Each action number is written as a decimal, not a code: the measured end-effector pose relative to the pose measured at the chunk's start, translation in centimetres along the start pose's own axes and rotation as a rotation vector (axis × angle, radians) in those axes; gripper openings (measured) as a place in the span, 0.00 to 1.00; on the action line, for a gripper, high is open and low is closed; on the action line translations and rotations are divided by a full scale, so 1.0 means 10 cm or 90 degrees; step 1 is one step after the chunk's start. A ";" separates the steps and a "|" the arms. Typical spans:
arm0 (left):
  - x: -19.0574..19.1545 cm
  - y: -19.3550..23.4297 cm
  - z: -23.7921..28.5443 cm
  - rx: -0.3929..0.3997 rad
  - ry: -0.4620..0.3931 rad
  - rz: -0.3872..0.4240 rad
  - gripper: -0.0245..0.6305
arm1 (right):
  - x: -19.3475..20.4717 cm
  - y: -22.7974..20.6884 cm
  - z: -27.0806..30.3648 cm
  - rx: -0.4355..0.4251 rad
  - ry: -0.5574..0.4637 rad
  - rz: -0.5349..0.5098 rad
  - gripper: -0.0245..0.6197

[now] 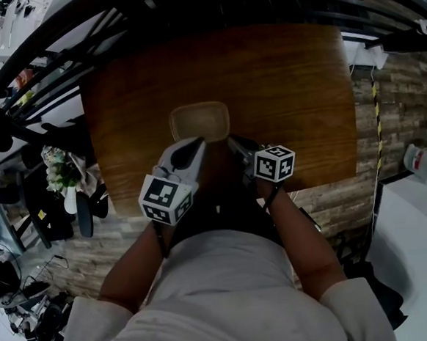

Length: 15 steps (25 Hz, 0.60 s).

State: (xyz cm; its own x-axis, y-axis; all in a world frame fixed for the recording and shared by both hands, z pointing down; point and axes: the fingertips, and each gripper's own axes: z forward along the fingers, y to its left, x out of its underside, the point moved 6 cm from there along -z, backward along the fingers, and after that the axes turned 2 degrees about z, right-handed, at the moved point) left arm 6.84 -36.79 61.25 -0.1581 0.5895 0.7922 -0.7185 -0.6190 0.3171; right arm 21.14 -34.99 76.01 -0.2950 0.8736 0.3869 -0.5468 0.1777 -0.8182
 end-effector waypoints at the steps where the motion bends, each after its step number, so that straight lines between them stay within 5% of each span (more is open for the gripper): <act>1: 0.00 0.00 -0.02 -0.001 -0.001 0.001 0.04 | -0.01 0.02 -0.01 -0.002 -0.001 -0.002 0.05; 15: -0.13 0.01 -0.39 -0.008 -0.033 0.014 0.04 | -0.09 0.53 -0.11 -0.031 -0.037 -0.035 0.05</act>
State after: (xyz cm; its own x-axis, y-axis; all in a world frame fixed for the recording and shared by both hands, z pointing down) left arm 4.33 -35.65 58.25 -0.1394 0.5483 0.8246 -0.7242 -0.6244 0.2927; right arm 19.38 -34.35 70.84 -0.3112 0.8343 0.4550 -0.5256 0.2478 -0.8139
